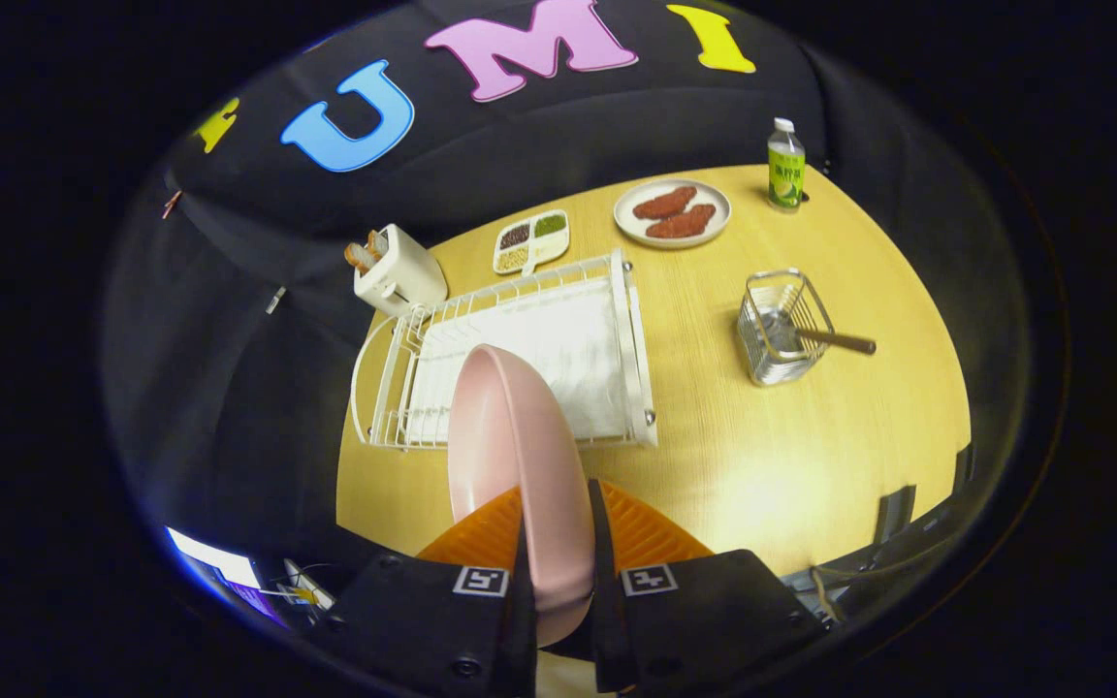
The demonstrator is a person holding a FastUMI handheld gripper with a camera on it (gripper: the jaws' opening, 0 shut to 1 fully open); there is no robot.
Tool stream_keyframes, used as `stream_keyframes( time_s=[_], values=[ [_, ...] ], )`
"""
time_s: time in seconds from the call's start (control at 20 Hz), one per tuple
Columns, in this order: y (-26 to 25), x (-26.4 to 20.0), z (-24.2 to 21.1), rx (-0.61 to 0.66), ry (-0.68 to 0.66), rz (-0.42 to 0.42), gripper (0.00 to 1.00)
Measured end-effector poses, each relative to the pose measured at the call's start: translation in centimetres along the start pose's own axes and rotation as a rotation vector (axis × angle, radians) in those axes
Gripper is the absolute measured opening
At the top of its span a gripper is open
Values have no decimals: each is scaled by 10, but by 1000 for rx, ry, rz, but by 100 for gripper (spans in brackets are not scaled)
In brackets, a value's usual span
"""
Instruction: Take the plate from the dish rack, then take the spoon from the basket and place it into the plate.
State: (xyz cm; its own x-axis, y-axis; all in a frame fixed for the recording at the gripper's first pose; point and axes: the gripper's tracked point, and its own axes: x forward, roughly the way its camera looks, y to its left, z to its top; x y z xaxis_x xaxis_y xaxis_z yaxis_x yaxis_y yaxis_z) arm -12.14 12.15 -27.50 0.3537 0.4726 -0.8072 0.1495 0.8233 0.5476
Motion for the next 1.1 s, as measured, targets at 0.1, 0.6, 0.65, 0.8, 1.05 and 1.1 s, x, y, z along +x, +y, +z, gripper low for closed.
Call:
stream_keyframes(
  time_s=[0.1, 0.6, 0.65, 0.8, 1.05, 1.1],
  values=[
    [-4, 8, -29, 37, 41, 28, 27],
    [-43, 86, -97, 235, 140, 77, 27],
    [-39, 92, -99, 251, 148, 100, 27],
    [-36, 106, -100, 265, 160, 115, 27],
    [-31, 126, -102, 274, 165, 125, 28],
    [-32, 128, -101, 276, 161, 122, 29]
  ],
)
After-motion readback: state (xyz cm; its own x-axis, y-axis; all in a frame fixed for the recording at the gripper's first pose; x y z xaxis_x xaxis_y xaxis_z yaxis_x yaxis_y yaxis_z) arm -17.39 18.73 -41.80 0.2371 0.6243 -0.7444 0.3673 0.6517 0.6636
